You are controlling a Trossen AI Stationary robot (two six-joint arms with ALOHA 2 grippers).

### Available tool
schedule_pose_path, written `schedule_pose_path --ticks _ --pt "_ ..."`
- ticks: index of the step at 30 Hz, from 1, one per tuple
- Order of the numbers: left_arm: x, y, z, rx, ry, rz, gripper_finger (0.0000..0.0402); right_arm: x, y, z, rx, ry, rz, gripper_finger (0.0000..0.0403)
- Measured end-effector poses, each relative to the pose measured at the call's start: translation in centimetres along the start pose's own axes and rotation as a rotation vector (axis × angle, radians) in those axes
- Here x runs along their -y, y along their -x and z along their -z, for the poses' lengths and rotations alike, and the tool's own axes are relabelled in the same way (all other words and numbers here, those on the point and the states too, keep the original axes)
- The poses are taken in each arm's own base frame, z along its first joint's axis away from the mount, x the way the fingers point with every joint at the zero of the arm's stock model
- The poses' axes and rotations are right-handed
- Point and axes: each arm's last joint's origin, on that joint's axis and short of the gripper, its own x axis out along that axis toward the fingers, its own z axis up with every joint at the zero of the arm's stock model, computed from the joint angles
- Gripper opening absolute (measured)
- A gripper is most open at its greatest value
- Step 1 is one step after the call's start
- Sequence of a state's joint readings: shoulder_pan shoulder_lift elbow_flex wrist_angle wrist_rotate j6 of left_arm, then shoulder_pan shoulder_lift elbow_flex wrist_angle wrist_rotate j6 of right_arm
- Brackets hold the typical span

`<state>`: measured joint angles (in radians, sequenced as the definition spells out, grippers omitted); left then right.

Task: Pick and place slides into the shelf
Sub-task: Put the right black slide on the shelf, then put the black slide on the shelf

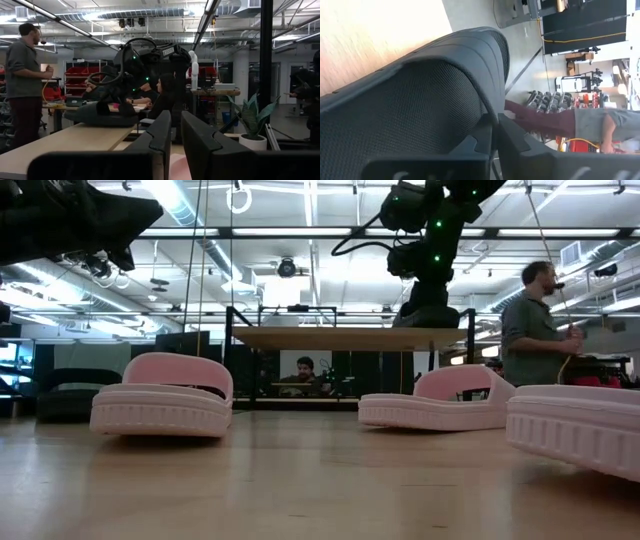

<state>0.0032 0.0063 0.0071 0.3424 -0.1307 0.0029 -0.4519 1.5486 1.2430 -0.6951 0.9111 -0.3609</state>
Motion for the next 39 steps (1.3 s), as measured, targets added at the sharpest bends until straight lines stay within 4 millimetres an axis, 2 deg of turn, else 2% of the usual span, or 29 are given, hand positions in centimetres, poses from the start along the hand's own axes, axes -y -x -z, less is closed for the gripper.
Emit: schedule_pose_path --ticks 17,29,35,39 --pt "0.0 0.0 0.0 0.000 0.001 0.000 0.0046 -0.1 0.1 0.0 0.002 -0.070 -0.003 0.0112" --pt "0.0 0.0 0.0 0.000 0.051 0.000 0.0041 -1.1 2.1 -0.5 0.045 -0.024 -0.026 0.0115" --pt "0.0 0.0 0.0 0.000 0.074 0.000 0.0045 0.1 3.6 -0.6 0.028 -0.056 -0.019 0.0115" --pt "0.0 0.0 0.0 0.000 0.096 0.000 0.0043 1.6 5.2 -0.4 0.055 -0.095 -0.009 0.0115"
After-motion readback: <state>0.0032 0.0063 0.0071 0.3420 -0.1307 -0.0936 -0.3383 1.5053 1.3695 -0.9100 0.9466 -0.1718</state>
